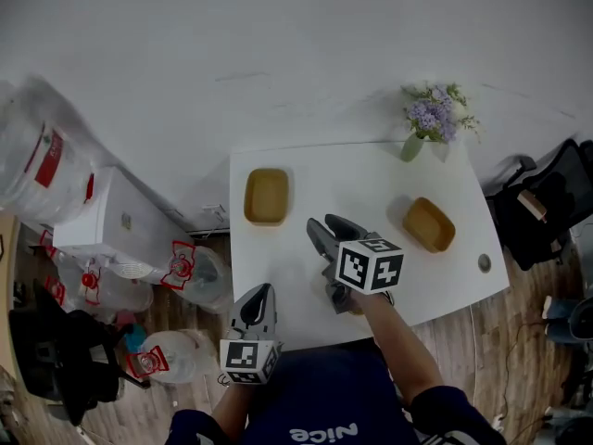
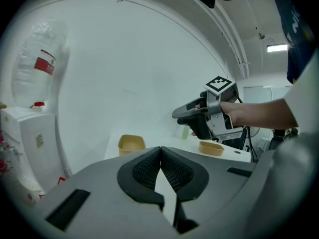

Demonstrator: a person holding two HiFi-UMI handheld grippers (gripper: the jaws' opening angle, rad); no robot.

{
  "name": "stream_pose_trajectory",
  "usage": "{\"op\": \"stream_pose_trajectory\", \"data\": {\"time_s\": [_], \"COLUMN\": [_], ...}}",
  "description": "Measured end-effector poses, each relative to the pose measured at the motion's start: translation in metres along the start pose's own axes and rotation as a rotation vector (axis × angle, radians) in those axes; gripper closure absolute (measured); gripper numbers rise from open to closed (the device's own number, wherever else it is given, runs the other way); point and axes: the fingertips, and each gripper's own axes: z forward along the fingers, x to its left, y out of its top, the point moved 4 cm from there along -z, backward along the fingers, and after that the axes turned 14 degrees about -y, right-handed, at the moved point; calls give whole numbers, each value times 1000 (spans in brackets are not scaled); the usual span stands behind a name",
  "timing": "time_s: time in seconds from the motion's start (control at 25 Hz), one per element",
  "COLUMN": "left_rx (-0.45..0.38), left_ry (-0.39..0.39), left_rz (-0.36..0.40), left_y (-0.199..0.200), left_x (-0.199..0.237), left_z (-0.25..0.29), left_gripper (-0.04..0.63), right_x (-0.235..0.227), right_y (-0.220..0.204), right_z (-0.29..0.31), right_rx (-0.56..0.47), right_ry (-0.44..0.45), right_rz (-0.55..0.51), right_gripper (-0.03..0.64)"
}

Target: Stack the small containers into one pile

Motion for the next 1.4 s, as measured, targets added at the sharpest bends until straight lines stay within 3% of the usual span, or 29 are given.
{"op": "stream_pose_trajectory", "data": {"time_s": [0.2,0.6,0.84,1.08,1.4], "left_rx": [6,15,27,67,128], "left_ry": [32,94,117,116,114], "left_rz": [-22,-56,-65,-67,-114], "left_y": [-3,-10,-12,-21,-39], "left_x": [13,29,45,58,72], "left_z": [-5,-2,4,12,20], "left_gripper": [575,575,575,575,575], "right_x": [5,6,0,-9,-17], "right_y": [5,20,9,-10,-20], "right_z": [45,127,164,192,230], "right_rx": [63,166,246,309,387], "right_ry": [-1,-70,-103,-142,-181], "right_rz": [35,-9,13,-73,-32], "right_gripper": [459,459,459,459,460]}}
